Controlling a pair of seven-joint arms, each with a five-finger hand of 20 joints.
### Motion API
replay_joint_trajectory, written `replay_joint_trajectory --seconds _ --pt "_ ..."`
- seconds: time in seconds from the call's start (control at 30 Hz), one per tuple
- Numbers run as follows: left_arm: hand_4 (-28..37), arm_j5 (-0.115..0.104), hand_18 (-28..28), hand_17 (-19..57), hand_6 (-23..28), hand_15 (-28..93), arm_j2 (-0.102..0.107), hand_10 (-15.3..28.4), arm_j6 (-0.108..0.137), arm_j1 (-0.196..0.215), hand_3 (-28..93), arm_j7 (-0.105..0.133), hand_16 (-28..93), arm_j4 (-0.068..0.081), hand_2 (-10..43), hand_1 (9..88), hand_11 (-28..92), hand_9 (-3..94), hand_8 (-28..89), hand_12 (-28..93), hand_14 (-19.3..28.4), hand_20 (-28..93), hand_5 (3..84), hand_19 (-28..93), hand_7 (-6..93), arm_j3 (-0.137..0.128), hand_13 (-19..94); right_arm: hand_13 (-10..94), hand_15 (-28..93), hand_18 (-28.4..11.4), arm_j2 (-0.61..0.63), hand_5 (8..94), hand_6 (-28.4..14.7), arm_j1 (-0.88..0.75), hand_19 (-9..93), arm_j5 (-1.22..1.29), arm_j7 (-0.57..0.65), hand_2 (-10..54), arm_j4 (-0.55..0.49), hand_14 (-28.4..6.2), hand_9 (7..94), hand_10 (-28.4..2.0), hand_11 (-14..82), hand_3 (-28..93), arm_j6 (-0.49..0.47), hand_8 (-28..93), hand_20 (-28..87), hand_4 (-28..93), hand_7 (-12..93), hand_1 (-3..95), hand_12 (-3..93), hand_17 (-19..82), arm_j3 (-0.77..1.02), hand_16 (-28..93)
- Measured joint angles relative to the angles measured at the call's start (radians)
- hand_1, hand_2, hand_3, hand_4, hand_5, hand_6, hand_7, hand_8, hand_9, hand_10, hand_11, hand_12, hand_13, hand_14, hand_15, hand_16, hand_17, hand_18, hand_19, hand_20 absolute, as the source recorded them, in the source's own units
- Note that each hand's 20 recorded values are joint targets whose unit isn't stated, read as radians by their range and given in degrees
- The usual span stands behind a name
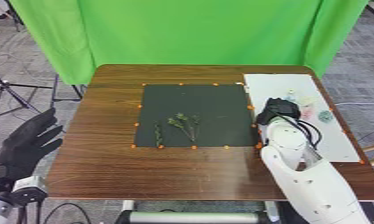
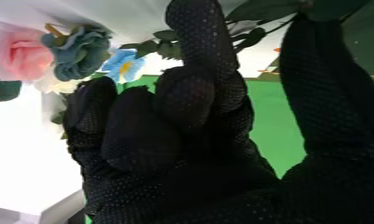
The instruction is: Arrange flowers
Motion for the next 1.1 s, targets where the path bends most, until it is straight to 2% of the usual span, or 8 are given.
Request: replay_joint_trajectory --seconds 0.13,0.37,0.6,0.83,0.97,1.1 --pt "-28.3 0.000 18.3 -11.1 0.8 14 0.000 8.7 0.000 0.000 71 -0.001 8 0.000 -0.6 21.1 11 16.8 -10 20 10.9 10 20.8 37 21.0 0.000 14 78 80 -22.1 -0.013 76.4 1.1 0.000 84 0.005 -0.025 -9.5 -0.004 -5.9 79.5 -8.5 59.9 73 0.002 16 45 -28 41 50.1 47.6 34 0.000 37" --pt "-28.3 0.000 18.3 -11.1 0.8 15 0.000 8.7 0.000 0.000 71 -0.002 8 0.000 -0.5 21.2 11 16.8 -10 20 10.8 10 20.8 37 21.0 0.000 14 78 81 -21.6 -0.019 74.8 0.5 -0.018 84 0.024 -0.057 -9.5 -0.012 -6.0 79.2 -8.1 60.6 81 0.035 21 46 -27 43 47.7 53.4 34 0.019 38" --pt "-28.3 0.000 18.3 -11.1 0.8 15 -0.002 8.7 0.000 0.000 71 -0.001 8 0.000 -0.4 21.3 11 16.8 -10 20 10.8 10 20.8 37 21.0 0.000 14 77 84 -21.5 -0.017 72.5 0.2 -0.084 84 0.034 -0.093 -9.5 -0.027 -6.2 79.0 -8.1 63.8 83 0.184 21 47 -24 49 45.5 53.6 33 0.038 38" --pt "-28.3 0.001 18.3 -11.1 0.9 15 -0.004 8.7 0.000 0.000 71 -0.001 8 0.000 -0.3 21.3 11 16.7 -10 20 10.8 10 20.7 37 20.9 0.000 14 77 84 -21.5 -0.013 72.2 0.1 -0.161 84 0.182 -0.125 -9.5 -0.105 -6.2 79.1 -8.2 64.5 84 0.291 21 47 -24 50 45.2 52.8 33 0.067 38" --pt "-28.3 0.001 18.3 -11.2 0.8 15 -0.005 8.7 0.000 0.000 71 -0.001 8 0.000 -0.3 21.3 11 16.7 -10 20 10.8 10 20.7 37 21.0 0.000 14 77 85 -21.4 -0.015 72.2 0.0 -0.170 84 0.291 -0.142 -9.5 -0.160 -6.3 79.0 -8.1 64.7 84 0.300 21 47 -24 51 45.1 52.7 33 0.073 38" --pt "-28.3 0.001 18.3 -11.2 0.9 15 -0.005 8.7 0.000 0.000 70 -0.001 8 0.000 -0.3 21.3 11 16.7 -10 20 10.8 10 20.8 37 21.0 0.000 14 77 85 -21.4 -0.022 72.1 0.0 -0.171 84 0.289 -0.171 -9.5 -0.194 -6.3 79.0 -8.1 64.8 84 0.289 21 47 -24 51 45.2 52.7 33 0.062 38"
